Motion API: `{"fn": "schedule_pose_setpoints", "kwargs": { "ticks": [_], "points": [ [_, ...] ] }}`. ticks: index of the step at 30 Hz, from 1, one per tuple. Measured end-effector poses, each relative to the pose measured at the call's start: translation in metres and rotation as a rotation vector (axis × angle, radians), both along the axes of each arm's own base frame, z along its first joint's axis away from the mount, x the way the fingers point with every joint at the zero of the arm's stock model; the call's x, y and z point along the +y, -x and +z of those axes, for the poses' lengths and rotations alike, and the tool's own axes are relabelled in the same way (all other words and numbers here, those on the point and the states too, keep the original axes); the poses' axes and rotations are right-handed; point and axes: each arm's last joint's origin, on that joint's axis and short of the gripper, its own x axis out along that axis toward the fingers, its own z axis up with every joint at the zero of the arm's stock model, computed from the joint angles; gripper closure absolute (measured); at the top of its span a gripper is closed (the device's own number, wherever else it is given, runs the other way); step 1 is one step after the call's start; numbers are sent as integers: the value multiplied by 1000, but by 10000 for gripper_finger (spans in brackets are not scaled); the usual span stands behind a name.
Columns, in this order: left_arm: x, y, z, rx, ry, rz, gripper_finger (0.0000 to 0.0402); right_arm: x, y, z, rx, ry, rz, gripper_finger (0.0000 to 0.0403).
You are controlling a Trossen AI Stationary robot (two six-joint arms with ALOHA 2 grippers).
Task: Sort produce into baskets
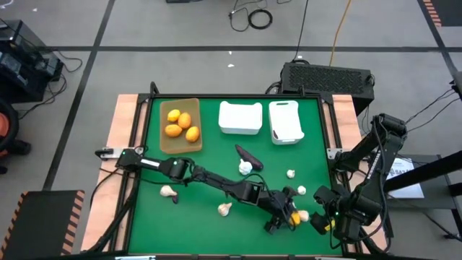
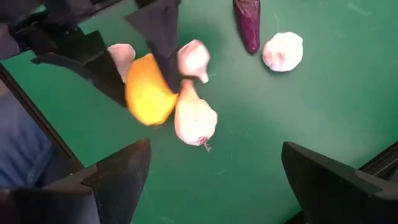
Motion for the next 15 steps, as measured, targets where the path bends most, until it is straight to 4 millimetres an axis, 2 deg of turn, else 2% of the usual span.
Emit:
{"fn": "schedule_pose_setpoints", "kwargs": {
  "ticks": [15],
  "points": [
    [-1,2,-3,36,-11,-2,133,0,0,0,0,3,4,51]
  ]
}}
